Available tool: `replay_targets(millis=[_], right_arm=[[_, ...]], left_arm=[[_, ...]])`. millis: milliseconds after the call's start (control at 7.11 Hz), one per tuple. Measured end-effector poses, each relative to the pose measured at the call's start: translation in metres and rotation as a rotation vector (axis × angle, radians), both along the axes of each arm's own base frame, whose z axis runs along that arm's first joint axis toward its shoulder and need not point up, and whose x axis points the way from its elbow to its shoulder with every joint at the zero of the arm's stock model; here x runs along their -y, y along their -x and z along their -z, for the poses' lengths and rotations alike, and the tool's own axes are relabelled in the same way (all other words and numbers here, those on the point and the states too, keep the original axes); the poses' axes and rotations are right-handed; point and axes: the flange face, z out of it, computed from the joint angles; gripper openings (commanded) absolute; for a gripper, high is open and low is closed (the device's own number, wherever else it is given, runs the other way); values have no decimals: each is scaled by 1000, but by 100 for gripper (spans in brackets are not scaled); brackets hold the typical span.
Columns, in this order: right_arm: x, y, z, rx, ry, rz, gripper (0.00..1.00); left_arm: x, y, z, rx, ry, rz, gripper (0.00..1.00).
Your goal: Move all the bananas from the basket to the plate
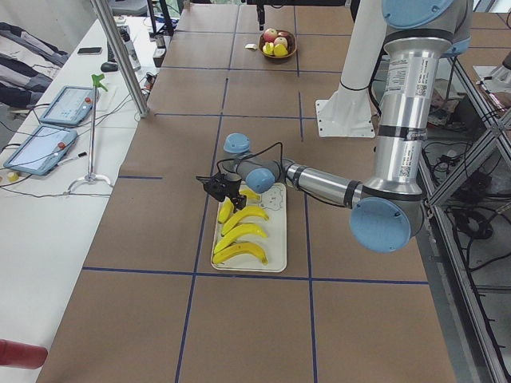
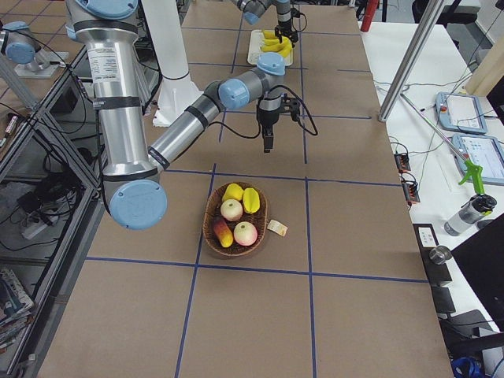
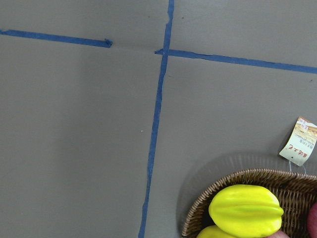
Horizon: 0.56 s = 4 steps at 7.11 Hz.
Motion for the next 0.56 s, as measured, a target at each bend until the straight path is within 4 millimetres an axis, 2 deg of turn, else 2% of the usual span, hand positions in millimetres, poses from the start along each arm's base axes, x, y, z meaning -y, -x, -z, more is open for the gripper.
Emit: replay_targets(millis=[281,422,562], right_arm=[[3,-19,-18,-21,0,0,100],[6,-38,-33,-39,-16,17,100],[9,-60,-52,-59,-34,34,100]], left_arm=[[22,66,6,-55,-117,-171,100],[28,99,5,-51,-212,-268,100],[30,124,3,-24,-294,-357,100]])
